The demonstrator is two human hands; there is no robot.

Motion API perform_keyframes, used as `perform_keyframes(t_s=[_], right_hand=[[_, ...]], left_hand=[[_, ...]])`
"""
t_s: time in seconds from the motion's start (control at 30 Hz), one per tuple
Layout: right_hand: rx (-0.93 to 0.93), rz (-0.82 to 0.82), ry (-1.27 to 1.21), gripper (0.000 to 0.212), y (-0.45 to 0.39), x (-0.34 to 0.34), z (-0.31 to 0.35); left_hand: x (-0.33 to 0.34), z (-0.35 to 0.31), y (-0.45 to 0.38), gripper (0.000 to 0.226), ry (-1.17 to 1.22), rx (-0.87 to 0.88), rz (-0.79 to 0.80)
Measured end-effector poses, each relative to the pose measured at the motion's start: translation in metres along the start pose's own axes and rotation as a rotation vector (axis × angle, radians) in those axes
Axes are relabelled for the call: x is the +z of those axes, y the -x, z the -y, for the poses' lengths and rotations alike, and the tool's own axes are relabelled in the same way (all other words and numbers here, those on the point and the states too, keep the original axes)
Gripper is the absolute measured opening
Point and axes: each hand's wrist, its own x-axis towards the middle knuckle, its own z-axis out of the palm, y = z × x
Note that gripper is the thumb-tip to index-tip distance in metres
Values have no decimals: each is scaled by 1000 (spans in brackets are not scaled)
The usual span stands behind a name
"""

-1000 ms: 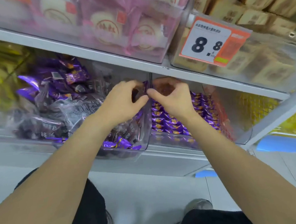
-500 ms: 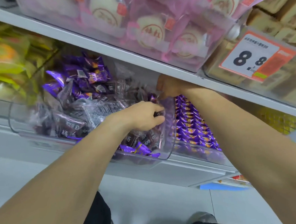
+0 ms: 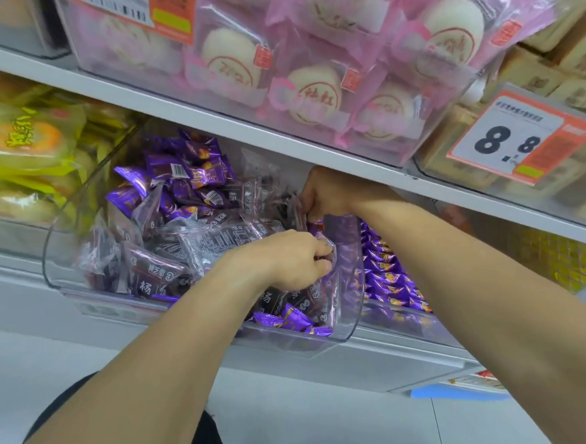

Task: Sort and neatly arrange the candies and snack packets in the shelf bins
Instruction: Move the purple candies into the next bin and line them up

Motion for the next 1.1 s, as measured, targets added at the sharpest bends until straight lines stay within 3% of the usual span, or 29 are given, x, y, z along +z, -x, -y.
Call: perform_keyframes(t_s=[0.17,0.3,0.4,0.5,0.6,0.67,0.77,0.87,0.97,1.1], right_hand=[[95,-176,-435,15,26,-1,-8],[145,-349,-644,15,61,5,7],[140,-483,-733,14,83,11,19],[97,-511,-1101,17,96,13,37],[31,-405,-1458,10,92,12,61],[62,-339,-1538,9,81,12,71],[129,-318,-1396,9,51,10,81],[123,-345,-1072,16,7,6,95],[43,-395,-688,25,-39,2,113],[33,-416,-370,44,-77,9,123]], left_hand=[[-2,3,2,34,234,-10,-96],[-3,8,2,14,450,-126,-481],[-5,12,9,26,493,-226,-735],[-5,16,21,52,505,-141,-717],[-8,26,37,34,529,-82,-699],[-12,38,51,23,673,-132,-690],[-18,61,77,17,820,-280,-718],[-21,77,93,21,1010,-372,-733],[-21,82,104,20,1210,-332,-717],[-20,85,114,16,1228,-264,-725]])
